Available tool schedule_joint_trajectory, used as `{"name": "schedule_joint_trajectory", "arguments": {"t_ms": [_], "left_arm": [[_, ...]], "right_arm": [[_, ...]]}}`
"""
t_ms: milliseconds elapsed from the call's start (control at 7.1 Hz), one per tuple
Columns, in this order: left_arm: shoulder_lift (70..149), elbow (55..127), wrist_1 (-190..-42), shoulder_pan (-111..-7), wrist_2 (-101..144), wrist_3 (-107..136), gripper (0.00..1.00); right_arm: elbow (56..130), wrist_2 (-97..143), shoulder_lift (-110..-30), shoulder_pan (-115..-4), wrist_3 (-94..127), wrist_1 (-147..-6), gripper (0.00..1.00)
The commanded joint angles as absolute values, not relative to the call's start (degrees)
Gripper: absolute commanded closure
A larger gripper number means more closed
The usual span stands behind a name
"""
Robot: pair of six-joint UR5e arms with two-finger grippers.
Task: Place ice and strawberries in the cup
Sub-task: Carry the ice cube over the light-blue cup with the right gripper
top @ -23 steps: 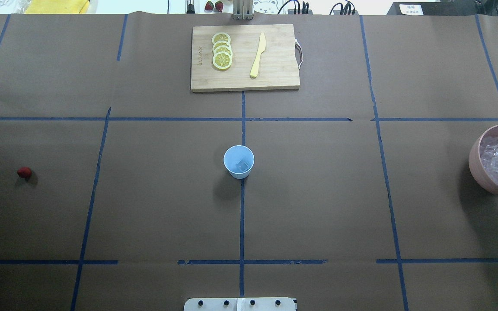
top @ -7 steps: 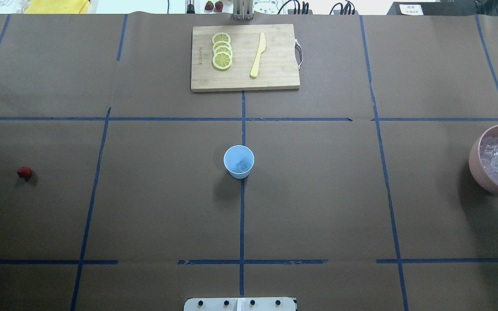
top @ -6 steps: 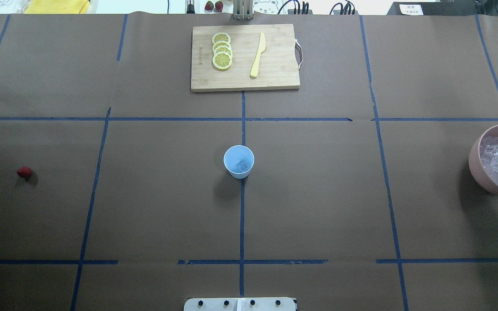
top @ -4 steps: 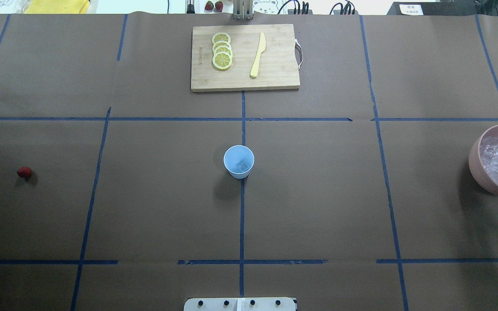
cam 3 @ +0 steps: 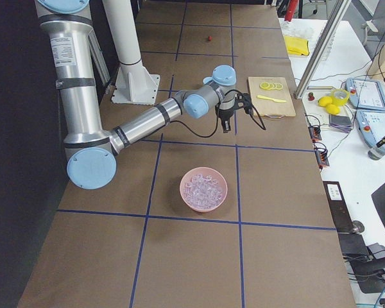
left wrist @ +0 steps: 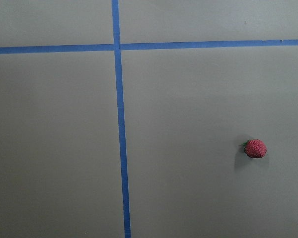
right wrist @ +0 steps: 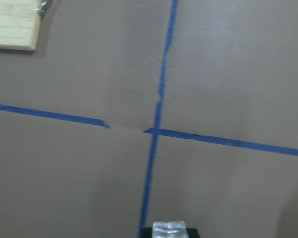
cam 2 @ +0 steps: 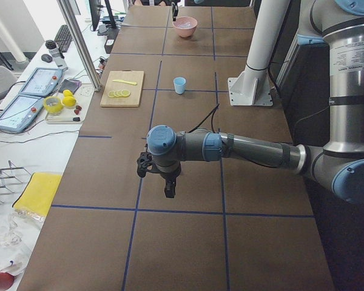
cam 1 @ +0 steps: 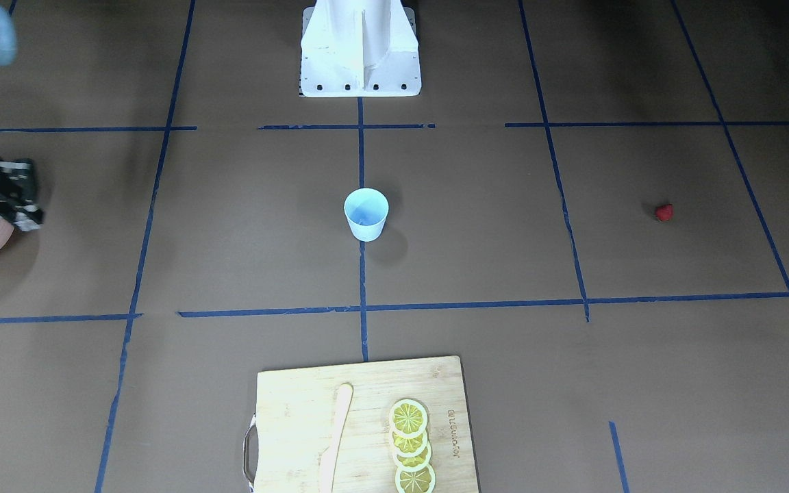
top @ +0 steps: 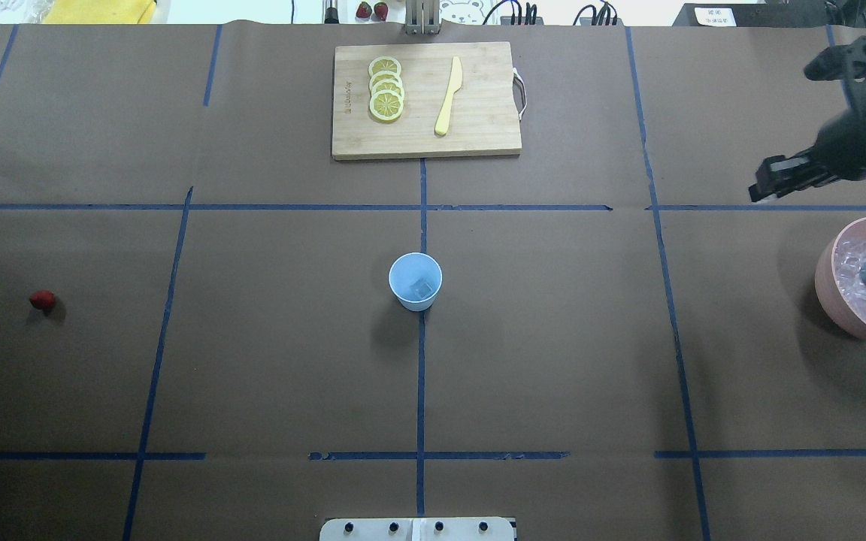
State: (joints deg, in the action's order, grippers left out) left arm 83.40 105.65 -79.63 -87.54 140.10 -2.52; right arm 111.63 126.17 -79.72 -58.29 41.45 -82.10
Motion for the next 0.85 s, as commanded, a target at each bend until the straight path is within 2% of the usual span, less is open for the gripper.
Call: {"name": "schedule_joint_trajectory", "arguments": {"t_ms": [0,282,564,705], "left_arm": [[83.4,105.7,-79.6,-87.5,140.1,-2.5,0.00],[83.4,105.6,-79.6,-87.5,140.1,-2.5,0.00],[83.4,105.6,-79.6,-87.5,140.1,-2.5,0.00],[83.5,105.6,-79.6,-87.5,140.1,-2.5,0.00]], "right_arm": [[111.1,116.9,-68.5,-44.5,59.1,-86.6,0.91],[107.7,107.9,-55.5,-35.3,66.3,-97.0,0.91],[96.1,103.6,-42.4,-31.0,74.6,-96.9,0.92],[92.4,103.0,-39.1,-29.9,76.2,-96.9,0.92]]}}
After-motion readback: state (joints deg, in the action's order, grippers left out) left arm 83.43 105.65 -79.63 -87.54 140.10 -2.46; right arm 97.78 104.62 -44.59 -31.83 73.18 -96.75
